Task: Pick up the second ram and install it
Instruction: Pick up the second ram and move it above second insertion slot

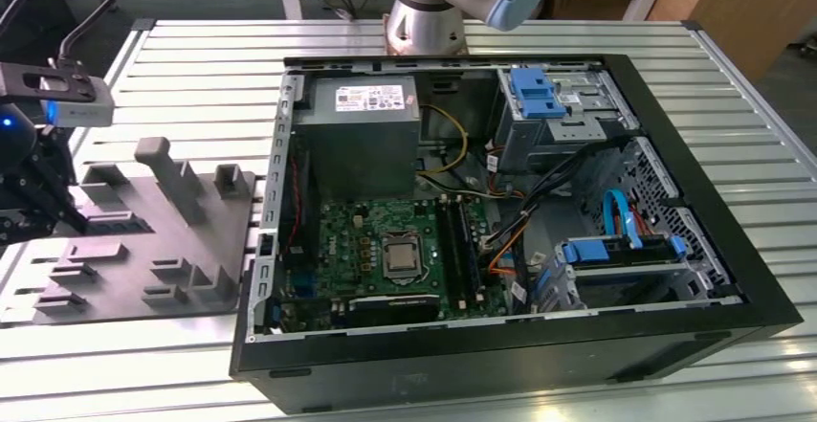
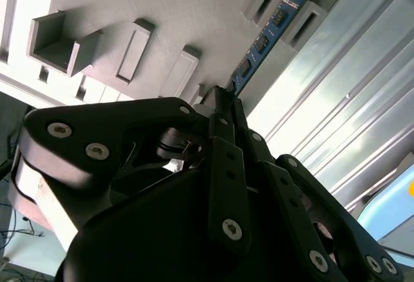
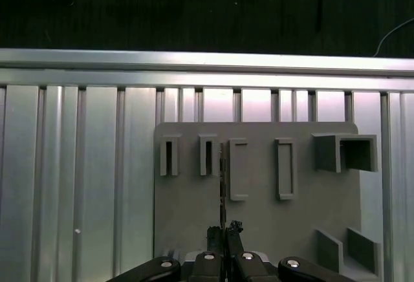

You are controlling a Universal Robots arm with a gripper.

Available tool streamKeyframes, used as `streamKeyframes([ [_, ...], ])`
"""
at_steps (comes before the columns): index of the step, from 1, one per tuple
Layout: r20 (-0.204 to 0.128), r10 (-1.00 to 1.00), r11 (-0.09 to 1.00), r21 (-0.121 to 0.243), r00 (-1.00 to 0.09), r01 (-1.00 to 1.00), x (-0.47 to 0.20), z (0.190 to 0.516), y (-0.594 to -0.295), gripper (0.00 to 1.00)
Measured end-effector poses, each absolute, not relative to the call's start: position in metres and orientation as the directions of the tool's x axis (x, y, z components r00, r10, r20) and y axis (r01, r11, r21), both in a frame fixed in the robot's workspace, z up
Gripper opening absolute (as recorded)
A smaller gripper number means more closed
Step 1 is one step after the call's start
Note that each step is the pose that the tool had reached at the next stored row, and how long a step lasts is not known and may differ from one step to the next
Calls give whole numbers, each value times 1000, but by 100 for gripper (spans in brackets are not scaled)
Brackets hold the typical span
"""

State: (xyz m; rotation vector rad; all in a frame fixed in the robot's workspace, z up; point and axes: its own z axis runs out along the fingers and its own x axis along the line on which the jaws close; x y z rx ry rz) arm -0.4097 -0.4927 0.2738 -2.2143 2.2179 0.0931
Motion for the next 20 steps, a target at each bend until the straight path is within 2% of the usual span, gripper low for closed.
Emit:
streamKeyframes([
  [20, -53, -999, 0, 38, -2, -999, -410, 288, -490, 14],
])
